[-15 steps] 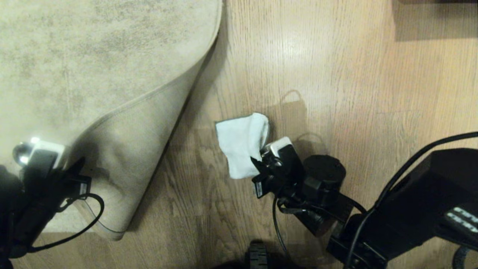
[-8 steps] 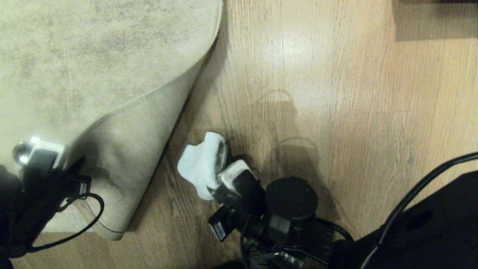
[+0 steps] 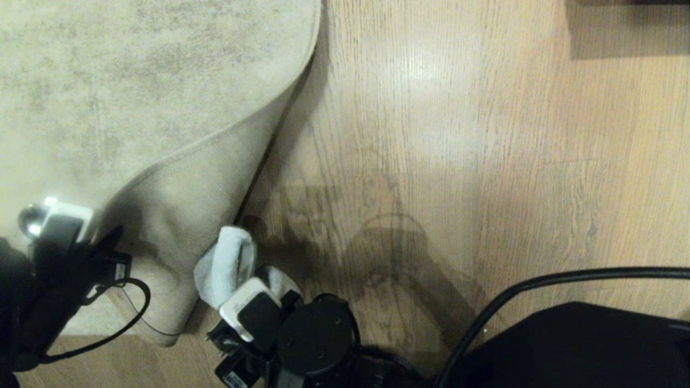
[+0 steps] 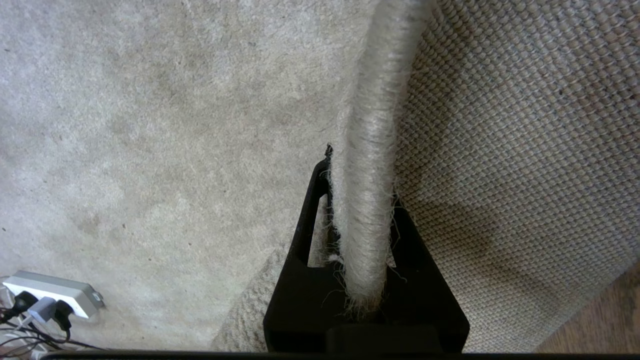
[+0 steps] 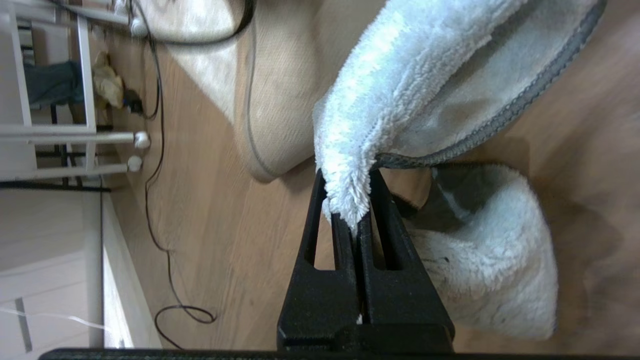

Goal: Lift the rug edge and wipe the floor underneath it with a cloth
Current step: Wipe the floor under the carpet with a rag

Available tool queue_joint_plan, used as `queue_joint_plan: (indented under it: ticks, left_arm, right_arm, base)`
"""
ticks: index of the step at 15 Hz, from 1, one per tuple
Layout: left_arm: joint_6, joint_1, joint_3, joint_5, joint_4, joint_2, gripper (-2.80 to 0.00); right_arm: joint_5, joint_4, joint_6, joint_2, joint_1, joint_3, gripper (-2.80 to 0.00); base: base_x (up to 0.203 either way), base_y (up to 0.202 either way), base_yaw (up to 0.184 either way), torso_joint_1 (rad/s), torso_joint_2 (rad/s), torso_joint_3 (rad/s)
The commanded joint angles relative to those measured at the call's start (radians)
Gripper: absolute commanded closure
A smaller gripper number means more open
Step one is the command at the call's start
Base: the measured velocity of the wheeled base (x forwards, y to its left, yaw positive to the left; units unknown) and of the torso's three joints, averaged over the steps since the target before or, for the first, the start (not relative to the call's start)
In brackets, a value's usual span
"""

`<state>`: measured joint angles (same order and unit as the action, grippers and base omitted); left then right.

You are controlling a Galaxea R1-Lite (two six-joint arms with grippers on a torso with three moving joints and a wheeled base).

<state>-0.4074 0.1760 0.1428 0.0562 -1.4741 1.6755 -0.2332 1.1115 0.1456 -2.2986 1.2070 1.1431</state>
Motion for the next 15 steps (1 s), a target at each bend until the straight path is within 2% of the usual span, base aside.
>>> queue_joint_plan:
  ticks: [1, 5, 9, 15]
  left_arm:
    - [-0.002, 0.000, 0.001, 0.001, -0.009, 0.001, 0.00]
    - [-0.001, 0.000, 0.001, 0.001, -0.009, 0.003, 0.00]
    - [-0.002, -0.003, -0.005, 0.001, -0.008, 0.006, 0.00]
    - [-0.004, -0.003, -0.006, 0.001, -0.008, 0.006, 0.00]
  right_arm:
    - [0.000, 0.010, -0.013, -0.096, 0.000, 0.045, 0.00]
    - [-0.002, 0.073, -0.037, -0.157, -0.027, 0.072, 0.00]
    - [-0.003, 0.142, -0.035, -0.191, -0.100, 0.085, 0.00]
    - [-0.003, 0.152, -0.033, -0.158, -0.205, 0.084, 0.00]
  base:
    - [0.000, 0.000, 0.000, 0.000, 0.00, 0.000]
    - [0.000, 0.000, 0.000, 0.000, 0.00, 0.000]
    - [0.000, 0.000, 0.000, 0.000, 0.00, 0.000]
    - [0.000, 0.000, 0.000, 0.000, 0.00, 0.000]
